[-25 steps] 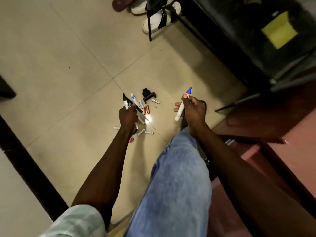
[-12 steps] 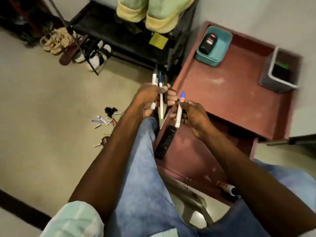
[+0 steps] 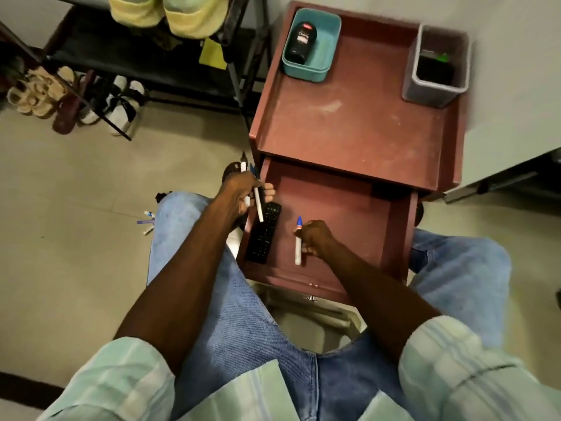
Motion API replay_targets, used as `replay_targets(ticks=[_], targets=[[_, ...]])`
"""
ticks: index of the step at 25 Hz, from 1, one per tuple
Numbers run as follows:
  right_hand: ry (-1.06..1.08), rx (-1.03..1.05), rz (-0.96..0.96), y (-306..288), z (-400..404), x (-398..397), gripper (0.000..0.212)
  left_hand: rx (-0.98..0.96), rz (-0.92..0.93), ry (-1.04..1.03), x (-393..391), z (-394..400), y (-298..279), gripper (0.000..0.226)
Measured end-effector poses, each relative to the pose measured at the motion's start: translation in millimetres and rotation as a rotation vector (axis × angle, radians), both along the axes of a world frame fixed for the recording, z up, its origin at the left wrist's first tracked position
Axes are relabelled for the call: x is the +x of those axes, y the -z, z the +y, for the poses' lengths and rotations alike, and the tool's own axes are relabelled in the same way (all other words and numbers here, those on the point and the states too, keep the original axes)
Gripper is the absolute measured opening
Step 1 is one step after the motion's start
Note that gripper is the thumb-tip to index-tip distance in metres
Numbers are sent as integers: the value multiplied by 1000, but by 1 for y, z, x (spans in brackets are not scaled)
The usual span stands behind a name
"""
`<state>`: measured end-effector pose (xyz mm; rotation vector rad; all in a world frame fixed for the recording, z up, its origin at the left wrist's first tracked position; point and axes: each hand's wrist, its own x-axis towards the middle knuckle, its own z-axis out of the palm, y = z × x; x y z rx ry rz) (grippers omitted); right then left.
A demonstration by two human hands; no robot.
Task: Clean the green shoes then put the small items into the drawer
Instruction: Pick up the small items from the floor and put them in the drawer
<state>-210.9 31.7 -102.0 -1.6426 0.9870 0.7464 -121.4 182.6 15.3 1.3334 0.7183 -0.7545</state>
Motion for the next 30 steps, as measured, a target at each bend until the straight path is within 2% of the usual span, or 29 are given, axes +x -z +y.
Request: replay_targets(ticks=[2,6,12,17,18,21,26,30], targets=[[-101,-101,-6,8,12,-2,19,24,10,-19,3,7,7,26],[-171,-199,-2,25,41,-10,28,6,4,-63,6,20,14,26],[-230,-178,40,38,67,-11,20,-7,-38,-101,9,23,18,20],[-147,-85,59,38,60,-11,7,-33,-22,-69,8,22,20,18],[-147,-70,46,34,56,-10,10,-55,-7,-47,6,22,19,17],[-138,-46,-74,1,38,2,15,-104,32,29,0,19,16,10],[85,79,-361,-71,11,26,20,-175,52,173,-17,5,11,12],[173,-19,-583,-111,-2,25,14,-43,-51,334,-30,-6,8,13]])
